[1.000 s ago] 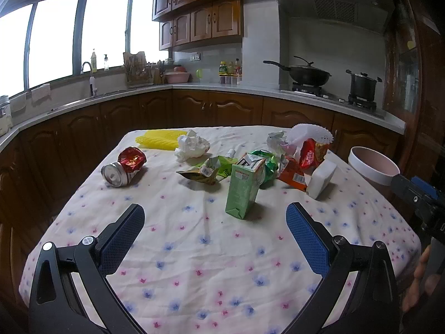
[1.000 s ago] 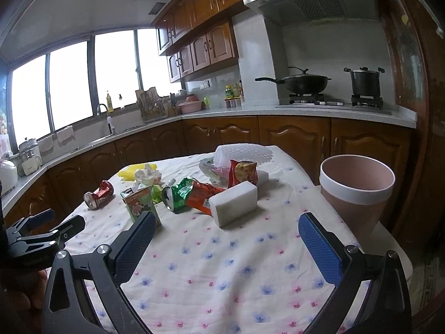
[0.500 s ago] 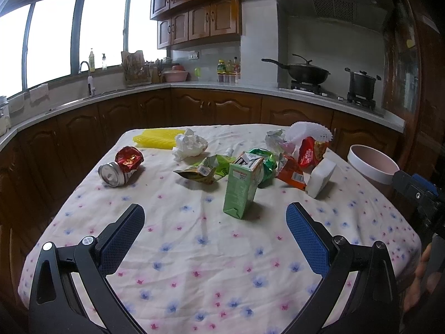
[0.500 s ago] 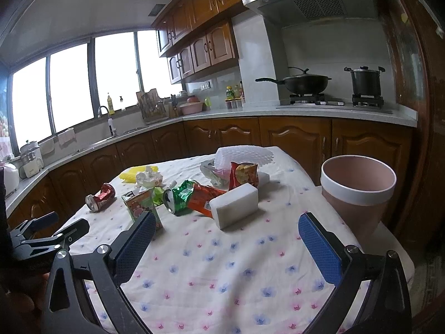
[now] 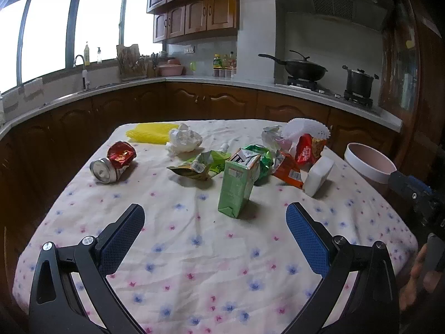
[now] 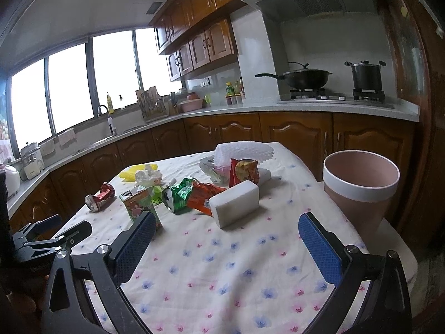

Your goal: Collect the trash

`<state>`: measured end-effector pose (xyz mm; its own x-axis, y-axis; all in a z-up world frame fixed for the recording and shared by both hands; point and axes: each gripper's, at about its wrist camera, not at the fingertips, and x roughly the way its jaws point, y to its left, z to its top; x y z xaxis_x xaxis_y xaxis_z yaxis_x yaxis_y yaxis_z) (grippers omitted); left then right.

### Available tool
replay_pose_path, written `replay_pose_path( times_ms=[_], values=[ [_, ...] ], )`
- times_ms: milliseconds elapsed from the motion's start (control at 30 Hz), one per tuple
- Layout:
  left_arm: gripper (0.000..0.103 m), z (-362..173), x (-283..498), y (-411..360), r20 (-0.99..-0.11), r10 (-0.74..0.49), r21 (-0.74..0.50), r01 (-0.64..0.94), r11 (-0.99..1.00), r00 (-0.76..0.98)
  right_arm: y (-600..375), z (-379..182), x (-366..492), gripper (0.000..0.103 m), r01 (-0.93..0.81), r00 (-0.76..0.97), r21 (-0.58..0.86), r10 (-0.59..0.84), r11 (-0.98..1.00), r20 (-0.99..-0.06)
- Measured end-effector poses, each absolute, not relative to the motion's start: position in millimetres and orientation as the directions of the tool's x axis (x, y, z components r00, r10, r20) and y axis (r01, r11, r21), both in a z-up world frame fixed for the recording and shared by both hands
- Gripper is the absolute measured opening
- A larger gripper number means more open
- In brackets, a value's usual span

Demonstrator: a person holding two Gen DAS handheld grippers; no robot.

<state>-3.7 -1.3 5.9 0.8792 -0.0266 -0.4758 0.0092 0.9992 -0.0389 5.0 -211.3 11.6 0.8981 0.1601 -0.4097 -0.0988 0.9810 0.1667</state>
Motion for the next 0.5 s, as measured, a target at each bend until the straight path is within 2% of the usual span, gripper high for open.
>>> replay_pose_path(
  times_ms=[500],
  values=[
    [0.103, 14.2, 30.5, 17.9, -0.516, -0.048, -0.093, -0.001, 0.996, 0.855, -216.3, 15.8, 39.4, 0.103, -0.122, 0.877, 0.192, 0.196, 0.974, -0.439]
  ],
)
